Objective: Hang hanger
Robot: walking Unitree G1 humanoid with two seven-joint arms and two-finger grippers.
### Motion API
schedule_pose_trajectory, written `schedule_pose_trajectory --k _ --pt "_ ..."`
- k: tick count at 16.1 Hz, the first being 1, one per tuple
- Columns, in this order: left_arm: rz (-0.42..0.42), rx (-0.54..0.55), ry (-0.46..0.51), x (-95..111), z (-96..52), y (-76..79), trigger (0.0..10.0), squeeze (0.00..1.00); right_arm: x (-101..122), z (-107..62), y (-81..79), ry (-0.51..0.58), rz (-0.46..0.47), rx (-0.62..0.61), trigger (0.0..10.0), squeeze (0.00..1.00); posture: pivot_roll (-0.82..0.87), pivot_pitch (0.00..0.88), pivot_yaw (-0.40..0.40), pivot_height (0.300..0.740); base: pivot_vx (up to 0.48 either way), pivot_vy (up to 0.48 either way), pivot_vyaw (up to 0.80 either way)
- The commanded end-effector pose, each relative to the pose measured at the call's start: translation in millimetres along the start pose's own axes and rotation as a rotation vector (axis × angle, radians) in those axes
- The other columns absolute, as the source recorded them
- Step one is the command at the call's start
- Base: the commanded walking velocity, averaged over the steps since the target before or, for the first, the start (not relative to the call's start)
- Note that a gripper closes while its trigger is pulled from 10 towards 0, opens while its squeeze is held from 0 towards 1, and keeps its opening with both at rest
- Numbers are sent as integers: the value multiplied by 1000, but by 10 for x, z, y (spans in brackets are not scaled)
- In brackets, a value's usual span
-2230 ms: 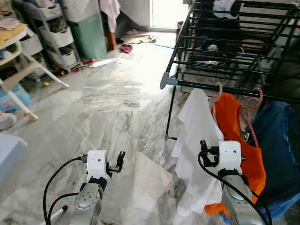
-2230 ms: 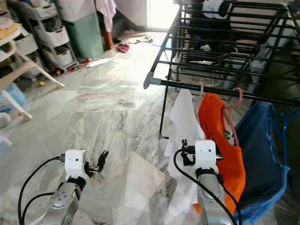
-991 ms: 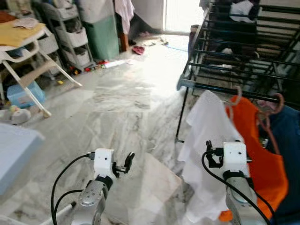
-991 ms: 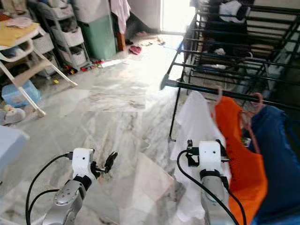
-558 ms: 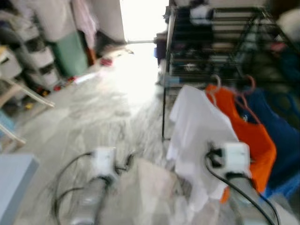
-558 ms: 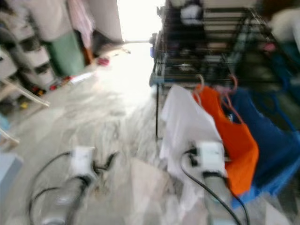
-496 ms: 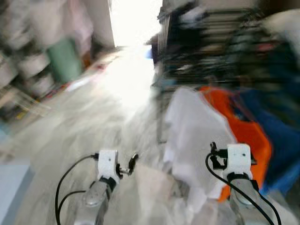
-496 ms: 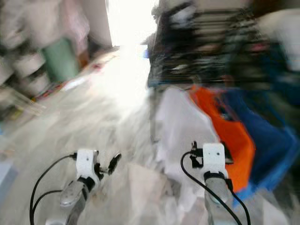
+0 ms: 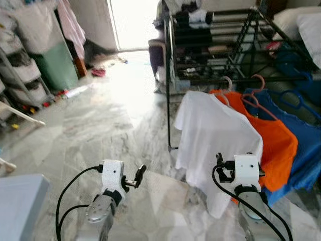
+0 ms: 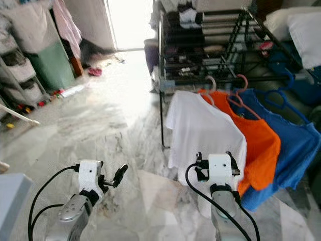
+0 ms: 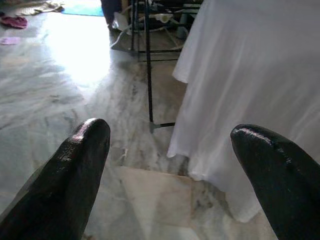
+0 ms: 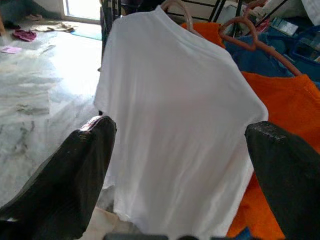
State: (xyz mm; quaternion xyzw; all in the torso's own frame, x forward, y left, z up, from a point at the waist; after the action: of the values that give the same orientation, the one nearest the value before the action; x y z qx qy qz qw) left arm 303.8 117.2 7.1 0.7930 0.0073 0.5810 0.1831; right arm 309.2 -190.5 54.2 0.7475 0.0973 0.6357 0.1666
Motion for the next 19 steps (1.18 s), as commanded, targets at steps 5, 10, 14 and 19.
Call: schedule_pose_trajectory --k 5,10,14,19 --pt "-20 32 2 -42 -48 -18 10000 0 114 24 -8 36 -23 48 10000 0 -122 8 23 740 0 -408 423" --pt "-45 82 18 -70 -98 -56 10000 0 222 149 -97 65 -45 107 10000 0 -91 2 -18 740 0 -431 0" --pt "-33 74 13 -48 -75 -74 10000 0 216 114 -73 62 -41 82 10000 0 -109 0 -2 740 0 0 453" --pt "-11 -5 6 15 27 42 10000 0 138 71 88 27 -12 6 10000 0 -158 1 62 740 0 0 0"
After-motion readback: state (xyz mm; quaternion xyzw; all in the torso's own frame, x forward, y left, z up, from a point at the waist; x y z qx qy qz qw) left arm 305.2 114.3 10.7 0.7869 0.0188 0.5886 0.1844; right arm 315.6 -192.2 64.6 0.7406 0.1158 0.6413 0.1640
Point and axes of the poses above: a point about 5 cm out from each wrist's last joint towards the gripper, its own z axis pointing out of the wrist towards the gripper, its own x axis along the axis of the wrist's last joint, y = z × x, the point moved 6 cm from there along z, pointing out of the wrist towards the gripper, and after that the axes turned 10 degrees about -z, right-handed, at the moved point
